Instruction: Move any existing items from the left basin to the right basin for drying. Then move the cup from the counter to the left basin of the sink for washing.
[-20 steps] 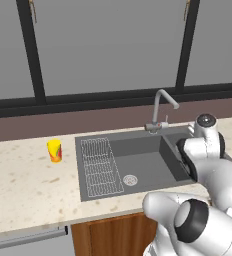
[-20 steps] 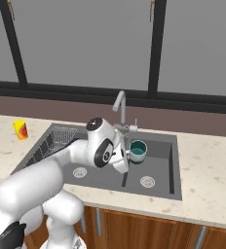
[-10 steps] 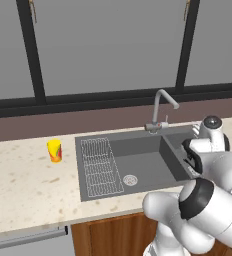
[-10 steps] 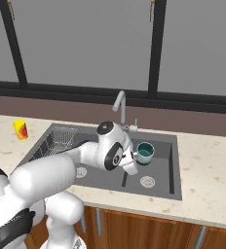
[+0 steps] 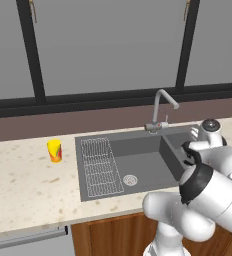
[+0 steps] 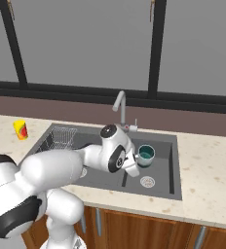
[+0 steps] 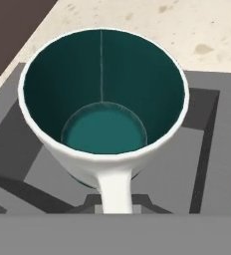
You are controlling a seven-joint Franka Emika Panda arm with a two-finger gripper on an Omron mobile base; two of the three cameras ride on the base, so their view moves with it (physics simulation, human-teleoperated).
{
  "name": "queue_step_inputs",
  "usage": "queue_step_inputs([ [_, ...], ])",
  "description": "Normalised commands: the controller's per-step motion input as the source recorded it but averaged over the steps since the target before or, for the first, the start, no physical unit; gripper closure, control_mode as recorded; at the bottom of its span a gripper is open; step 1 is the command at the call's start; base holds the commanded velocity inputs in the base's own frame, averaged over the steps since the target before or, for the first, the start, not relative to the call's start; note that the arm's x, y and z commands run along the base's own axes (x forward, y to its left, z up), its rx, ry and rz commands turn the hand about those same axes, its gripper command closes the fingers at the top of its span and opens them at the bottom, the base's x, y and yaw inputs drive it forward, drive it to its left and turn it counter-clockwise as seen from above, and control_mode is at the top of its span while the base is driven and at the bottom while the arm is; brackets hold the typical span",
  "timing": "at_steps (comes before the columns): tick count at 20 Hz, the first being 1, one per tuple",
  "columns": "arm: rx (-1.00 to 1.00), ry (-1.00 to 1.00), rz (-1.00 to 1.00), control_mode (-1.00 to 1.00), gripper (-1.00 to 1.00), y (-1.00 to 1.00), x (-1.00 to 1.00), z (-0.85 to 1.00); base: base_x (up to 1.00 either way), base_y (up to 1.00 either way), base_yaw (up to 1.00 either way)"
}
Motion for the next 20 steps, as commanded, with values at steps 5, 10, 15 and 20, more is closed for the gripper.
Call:
queue_step_inputs([
  [5, 0.0, 0.04, 0.0, -1.0, 1.0, 0.0, 0.13, -0.19, 0.0, 0.0, 0.0],
  [10, -0.02, 0.08, 0.0, -1.0, 1.0, -0.01, 0.15, -0.18, 0.0, 0.0, 0.0],
  [15, -0.02, 0.07, 0.01, -1.0, 1.0, 0.0, 0.16, -0.23, 0.0, 0.0, 0.0],
  [20, -0.02, 0.03, 0.0, -1.0, 1.0, 0.0, 0.11, -0.28, 0.0, 0.0, 0.0],
])
